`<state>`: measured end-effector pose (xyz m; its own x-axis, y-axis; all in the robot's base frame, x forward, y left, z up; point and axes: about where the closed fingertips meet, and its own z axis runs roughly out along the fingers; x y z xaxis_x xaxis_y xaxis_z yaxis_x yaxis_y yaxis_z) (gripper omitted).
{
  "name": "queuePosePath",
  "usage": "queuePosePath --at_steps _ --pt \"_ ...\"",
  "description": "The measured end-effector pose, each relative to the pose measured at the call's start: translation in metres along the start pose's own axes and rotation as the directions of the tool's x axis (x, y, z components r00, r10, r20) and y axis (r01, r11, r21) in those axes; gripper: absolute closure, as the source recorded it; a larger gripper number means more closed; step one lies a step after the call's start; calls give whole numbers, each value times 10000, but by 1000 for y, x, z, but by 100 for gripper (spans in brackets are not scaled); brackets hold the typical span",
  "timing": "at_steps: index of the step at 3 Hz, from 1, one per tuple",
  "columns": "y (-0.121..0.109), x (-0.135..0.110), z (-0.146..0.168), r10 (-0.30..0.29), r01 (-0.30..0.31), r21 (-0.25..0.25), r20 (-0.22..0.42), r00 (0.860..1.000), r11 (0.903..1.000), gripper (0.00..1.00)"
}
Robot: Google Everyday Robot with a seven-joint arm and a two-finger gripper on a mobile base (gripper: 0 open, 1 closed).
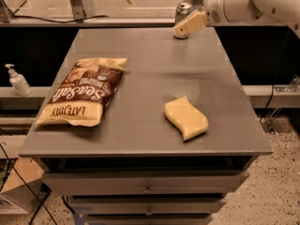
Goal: Move 7up can near brown chip bag
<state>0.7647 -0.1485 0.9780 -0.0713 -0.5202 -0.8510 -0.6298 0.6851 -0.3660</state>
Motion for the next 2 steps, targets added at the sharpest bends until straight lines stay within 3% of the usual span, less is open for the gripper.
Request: queuePosePath --at_steps 2 --pt "-20 15 37 823 -823 -106 5 9966 9966 0"
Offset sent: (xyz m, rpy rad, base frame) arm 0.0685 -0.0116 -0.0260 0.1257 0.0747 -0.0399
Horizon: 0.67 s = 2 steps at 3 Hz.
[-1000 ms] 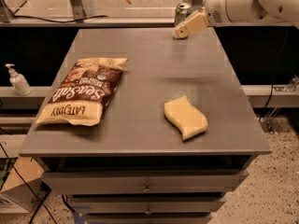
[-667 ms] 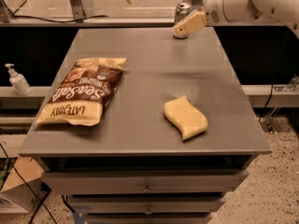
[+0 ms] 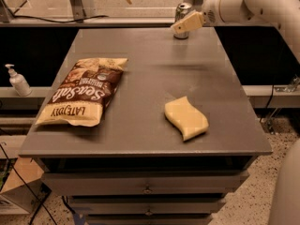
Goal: Move 7up can near brown chip bag
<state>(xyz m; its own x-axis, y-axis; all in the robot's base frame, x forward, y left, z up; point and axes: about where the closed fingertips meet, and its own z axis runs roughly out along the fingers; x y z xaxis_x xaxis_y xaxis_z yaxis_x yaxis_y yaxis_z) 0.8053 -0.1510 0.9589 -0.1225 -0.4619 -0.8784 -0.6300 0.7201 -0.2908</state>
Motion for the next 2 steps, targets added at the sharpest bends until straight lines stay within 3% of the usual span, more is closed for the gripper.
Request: queuePosePath --at_steps 2 --pt "-13 10 33 902 -893 -496 166 9958 9948 0"
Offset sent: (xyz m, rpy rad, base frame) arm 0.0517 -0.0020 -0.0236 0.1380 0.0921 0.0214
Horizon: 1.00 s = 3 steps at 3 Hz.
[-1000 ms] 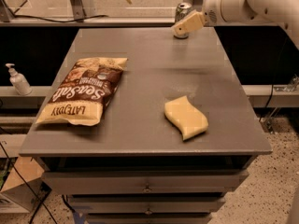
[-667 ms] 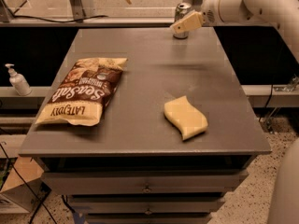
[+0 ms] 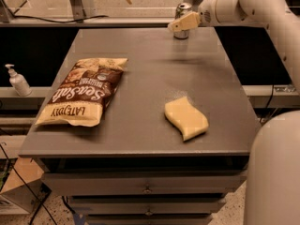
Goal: Move 7up can near brown chip bag
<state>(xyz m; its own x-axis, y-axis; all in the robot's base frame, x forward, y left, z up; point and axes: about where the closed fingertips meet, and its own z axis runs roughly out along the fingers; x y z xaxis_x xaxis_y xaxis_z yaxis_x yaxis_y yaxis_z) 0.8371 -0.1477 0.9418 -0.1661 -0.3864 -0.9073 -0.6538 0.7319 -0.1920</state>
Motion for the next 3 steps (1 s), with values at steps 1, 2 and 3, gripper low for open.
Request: queuePosePath --at_steps 1,2,3 --pt "-3 6 14 535 -528 -348 187 9984 9980 0" --pt "-6 9 26 914 -897 -551 303 9953 9944 0" --pt "-7 10 39 1137 -1106 -707 411 9927 9913 0"
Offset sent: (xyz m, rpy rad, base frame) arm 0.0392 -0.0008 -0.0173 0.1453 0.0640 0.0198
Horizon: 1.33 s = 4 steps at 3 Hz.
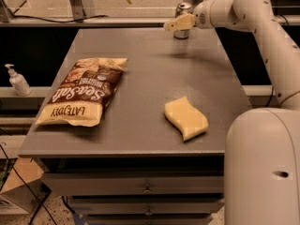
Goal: Move 7up can near brown chip bag
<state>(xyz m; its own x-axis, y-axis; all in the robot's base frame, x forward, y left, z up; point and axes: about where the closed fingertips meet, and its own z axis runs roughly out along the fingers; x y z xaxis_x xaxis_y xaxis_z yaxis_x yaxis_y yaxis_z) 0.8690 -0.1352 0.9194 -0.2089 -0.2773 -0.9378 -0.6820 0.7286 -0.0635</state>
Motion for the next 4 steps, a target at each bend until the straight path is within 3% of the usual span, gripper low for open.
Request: queuePosePath --at_steps 2,4 --pt "-7 5 21 290 -290 1 40 9996 9996 0" --pt "-22 6 35 567 -571 542 84 9984 9969 0"
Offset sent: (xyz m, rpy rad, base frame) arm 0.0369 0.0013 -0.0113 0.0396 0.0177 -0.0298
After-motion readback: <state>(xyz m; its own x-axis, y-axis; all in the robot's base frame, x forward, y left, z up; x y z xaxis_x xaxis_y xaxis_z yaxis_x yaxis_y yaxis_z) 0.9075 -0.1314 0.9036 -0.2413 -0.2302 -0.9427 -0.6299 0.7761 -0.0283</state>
